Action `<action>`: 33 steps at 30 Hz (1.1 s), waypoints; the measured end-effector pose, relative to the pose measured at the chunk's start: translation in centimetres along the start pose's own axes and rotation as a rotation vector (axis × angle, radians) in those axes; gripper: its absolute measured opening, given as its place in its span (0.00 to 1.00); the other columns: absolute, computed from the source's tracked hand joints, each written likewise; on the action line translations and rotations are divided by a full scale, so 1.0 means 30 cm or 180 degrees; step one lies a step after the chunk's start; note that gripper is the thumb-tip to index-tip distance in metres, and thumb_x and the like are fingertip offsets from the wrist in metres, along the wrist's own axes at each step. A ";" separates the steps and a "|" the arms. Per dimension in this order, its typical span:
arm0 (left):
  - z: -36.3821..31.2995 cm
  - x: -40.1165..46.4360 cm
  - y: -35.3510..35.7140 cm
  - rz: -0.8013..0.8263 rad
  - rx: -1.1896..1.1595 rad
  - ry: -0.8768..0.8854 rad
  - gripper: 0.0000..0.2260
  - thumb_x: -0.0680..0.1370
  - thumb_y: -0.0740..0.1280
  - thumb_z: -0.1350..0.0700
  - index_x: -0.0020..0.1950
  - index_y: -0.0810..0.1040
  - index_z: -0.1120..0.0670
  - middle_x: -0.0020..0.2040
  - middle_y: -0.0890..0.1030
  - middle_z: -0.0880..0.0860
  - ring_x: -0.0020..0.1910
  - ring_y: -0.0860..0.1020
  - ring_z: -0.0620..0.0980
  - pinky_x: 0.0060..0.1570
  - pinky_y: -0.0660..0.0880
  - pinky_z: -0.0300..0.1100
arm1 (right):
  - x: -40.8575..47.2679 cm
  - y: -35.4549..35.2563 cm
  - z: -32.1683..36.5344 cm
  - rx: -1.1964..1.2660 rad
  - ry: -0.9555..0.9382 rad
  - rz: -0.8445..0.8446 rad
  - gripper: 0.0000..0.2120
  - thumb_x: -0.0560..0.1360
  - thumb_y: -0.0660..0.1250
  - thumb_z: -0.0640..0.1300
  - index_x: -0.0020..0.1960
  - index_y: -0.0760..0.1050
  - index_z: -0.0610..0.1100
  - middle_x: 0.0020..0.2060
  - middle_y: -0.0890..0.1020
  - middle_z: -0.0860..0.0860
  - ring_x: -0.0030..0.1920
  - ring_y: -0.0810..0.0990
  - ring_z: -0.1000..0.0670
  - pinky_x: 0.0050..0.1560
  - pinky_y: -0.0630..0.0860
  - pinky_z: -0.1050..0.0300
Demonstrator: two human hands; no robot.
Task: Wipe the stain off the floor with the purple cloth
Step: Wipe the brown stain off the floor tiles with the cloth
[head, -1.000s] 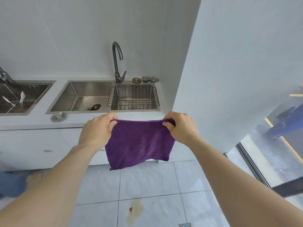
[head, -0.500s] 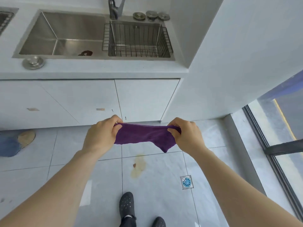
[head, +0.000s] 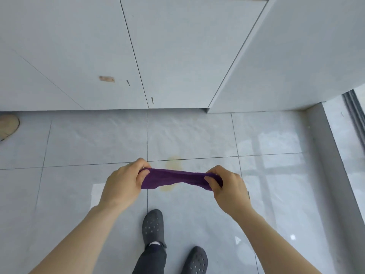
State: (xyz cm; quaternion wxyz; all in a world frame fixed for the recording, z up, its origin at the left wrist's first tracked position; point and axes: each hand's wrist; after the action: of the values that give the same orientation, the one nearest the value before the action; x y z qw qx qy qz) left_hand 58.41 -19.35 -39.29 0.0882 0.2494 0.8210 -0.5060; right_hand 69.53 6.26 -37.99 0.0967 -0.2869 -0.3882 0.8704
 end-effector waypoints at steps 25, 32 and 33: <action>0.726 0.419 1.232 0.0912 0.0097 0.0468 0.06 0.82 0.60 0.49 0.46 0.69 0.39 0.37 0.81 0.43 0.37 0.79 0.45 0.38 0.72 0.37 | 0.522 1.131 -0.847 -0.0271 -0.0357 -0.0419 0.05 0.72 0.60 0.40 0.40 0.73 0.49 0.33 0.77 0.53 0.32 0.76 0.47 0.31 0.75 0.47; 0.736 0.495 1.324 0.0557 0.0014 0.0771 0.03 0.83 0.60 0.47 0.49 0.70 0.40 0.36 0.77 0.37 0.36 0.78 0.43 0.39 0.74 0.38 | 0.659 1.209 -0.912 -0.0313 -0.0671 -0.1119 0.09 0.77 0.64 0.38 0.49 0.80 0.51 0.40 0.77 0.54 0.40 0.77 0.47 0.38 0.77 0.48; 0.730 0.505 1.331 0.0470 -0.0024 0.0773 0.03 0.83 0.60 0.47 0.50 0.71 0.41 0.36 0.77 0.38 0.36 0.78 0.43 0.39 0.75 0.40 | 0.680 1.204 -0.908 -0.0293 -0.0706 -0.1193 0.10 0.77 0.66 0.37 0.50 0.80 0.50 0.40 0.77 0.54 0.41 0.77 0.47 0.40 0.77 0.47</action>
State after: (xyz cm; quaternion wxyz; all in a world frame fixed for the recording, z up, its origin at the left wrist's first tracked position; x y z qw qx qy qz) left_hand 62.94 -19.14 -87.08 0.0261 0.3682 0.8069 -0.4612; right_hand 70.48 6.57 -87.61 0.2003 -0.1164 -0.4823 0.8448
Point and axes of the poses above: each hand's wrist, its own x-axis towards the middle knuckle, its own y-axis out of the palm, z = x × y
